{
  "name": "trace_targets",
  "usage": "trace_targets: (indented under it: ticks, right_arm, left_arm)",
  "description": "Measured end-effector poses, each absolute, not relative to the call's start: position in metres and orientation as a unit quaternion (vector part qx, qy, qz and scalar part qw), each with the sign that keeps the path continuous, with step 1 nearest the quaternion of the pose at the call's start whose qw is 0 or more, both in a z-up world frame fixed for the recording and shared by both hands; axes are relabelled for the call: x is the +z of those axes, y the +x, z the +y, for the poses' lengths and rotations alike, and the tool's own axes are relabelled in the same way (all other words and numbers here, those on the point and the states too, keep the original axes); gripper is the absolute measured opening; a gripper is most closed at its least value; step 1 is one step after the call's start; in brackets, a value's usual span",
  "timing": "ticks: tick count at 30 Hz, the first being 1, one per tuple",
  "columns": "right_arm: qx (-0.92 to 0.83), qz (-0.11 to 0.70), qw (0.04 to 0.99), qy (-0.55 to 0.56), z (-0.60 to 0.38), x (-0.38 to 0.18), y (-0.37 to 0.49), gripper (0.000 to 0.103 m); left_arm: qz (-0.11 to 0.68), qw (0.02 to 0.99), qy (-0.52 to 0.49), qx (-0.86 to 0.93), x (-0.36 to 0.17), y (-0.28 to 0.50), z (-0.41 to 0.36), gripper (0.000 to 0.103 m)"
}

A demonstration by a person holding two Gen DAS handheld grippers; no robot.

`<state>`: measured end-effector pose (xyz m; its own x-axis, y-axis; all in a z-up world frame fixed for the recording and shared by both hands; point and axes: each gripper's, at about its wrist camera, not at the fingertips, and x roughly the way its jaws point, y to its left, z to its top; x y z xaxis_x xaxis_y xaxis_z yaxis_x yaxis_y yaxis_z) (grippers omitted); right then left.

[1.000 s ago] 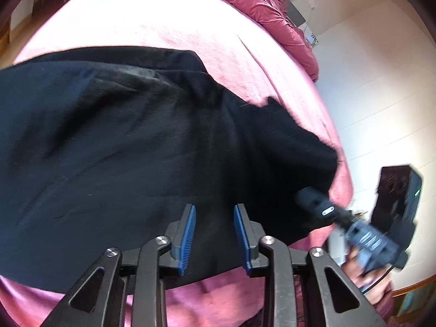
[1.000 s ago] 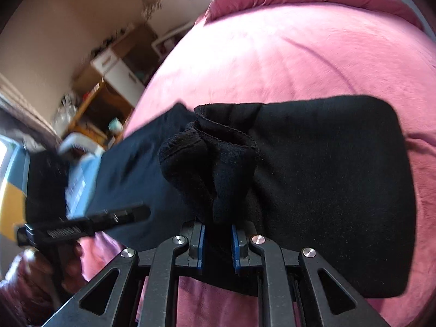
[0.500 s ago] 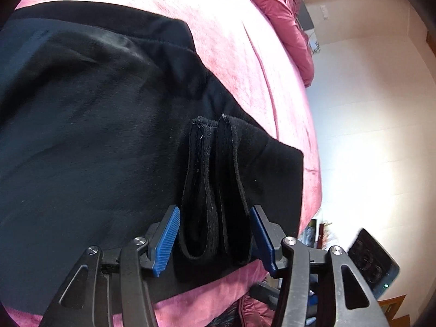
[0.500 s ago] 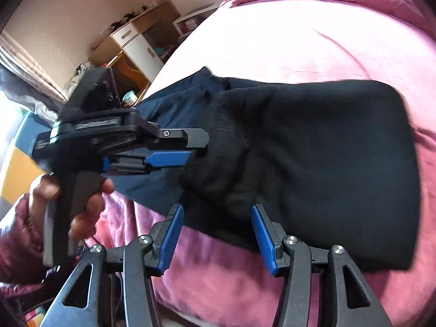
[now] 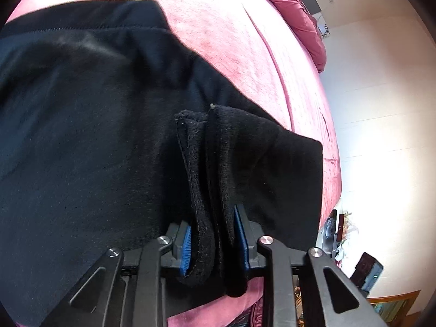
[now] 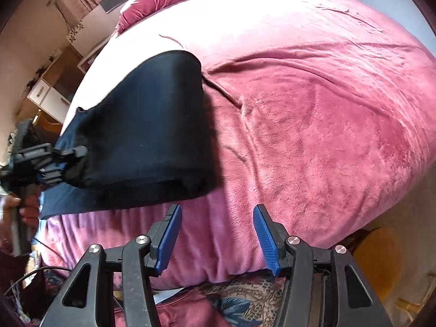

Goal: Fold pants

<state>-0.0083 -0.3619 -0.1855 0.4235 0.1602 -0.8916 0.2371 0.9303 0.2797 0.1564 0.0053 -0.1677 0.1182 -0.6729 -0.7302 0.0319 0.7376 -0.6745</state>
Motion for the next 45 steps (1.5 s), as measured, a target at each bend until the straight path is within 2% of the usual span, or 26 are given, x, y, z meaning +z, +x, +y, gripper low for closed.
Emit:
trace_targets:
  ticks: [9,10,11,12,15,18,21,23,25,26,27,32,39,42,43,45]
  right_arm:
    - [-0.042,0.506,0.843,0.175,-0.331,-0.192,0.027,0.054]
    - [-0.048,0.504,0.844,0.178,-0.332,-0.191,0.030,0.052]
    - [-0.055,0.505,0.844,0.173,-0.333,-0.192,0.033,0.041]
    - [-0.063,0.508,0.843,0.161,-0.331,-0.195,0.035,0.035]
    - [-0.065,0.527,0.833,0.154,-0.324,-0.211,0.039,0.027]
    - [-0.058,0.533,0.832,0.140,-0.313,-0.217,0.041,0.027]
    - [-0.051,0.538,0.830,0.138,-0.308,-0.220,0.044,0.028]
    - [-0.047,0.540,0.828,0.144,-0.310,-0.220,0.044,0.029]
    - [-0.044,0.549,0.823,0.140,-0.319,-0.216,0.038,0.038]
    - [-0.043,0.551,0.822,0.134,-0.323,-0.212,0.037,0.044]
    - [-0.041,0.555,0.821,0.128,-0.325,-0.209,0.034,0.046]
    - [-0.029,0.545,0.831,0.111,-0.338,-0.180,0.020,0.046]
    - [0.011,0.494,0.862,0.118,-0.323,-0.142,0.057,0.046]
    - [0.025,0.479,0.869,0.120,-0.311,-0.138,0.086,0.046]
    - [0.027,0.477,0.870,0.120,-0.305,-0.137,0.096,0.046]
    - [0.024,0.480,0.868,0.122,-0.298,-0.135,0.111,0.046]
  left_arm:
    - [0.528,0.732,-0.280,-0.327,-0.090,0.152,0.003,0.021]
    - [0.523,0.738,-0.276,-0.327,-0.086,0.150,0.003,0.021]
    - [0.516,0.747,-0.267,-0.322,-0.082,0.149,0.003,0.021]
    - [0.515,0.753,-0.261,-0.316,-0.083,0.149,0.004,0.021]
    - [0.541,0.753,-0.245,-0.283,-0.109,0.149,0.007,0.020]
    - [0.586,0.742,-0.221,-0.240,-0.154,0.146,0.010,0.020]
    - [0.591,0.736,-0.235,-0.231,-0.178,0.142,0.015,0.020]
    - [0.589,0.736,-0.238,-0.233,-0.176,0.142,0.016,0.022]
    - [0.588,0.736,-0.236,-0.238,-0.171,0.141,0.018,0.029]
    - [0.585,0.738,-0.237,-0.240,-0.168,0.141,0.020,0.030]
    - [0.581,0.738,-0.242,-0.241,-0.166,0.143,0.020,0.031]
    - [0.559,0.730,-0.307,-0.246,-0.166,0.159,0.051,0.036]
    - [0.569,0.727,-0.306,-0.231,-0.170,0.191,0.036,0.036]
    - [0.569,0.737,-0.287,-0.226,-0.170,0.196,0.022,0.032]
    - [0.565,0.744,-0.273,-0.228,-0.168,0.195,0.018,0.024]
    - [0.554,0.761,-0.243,-0.233,-0.161,0.193,0.007,0.016]
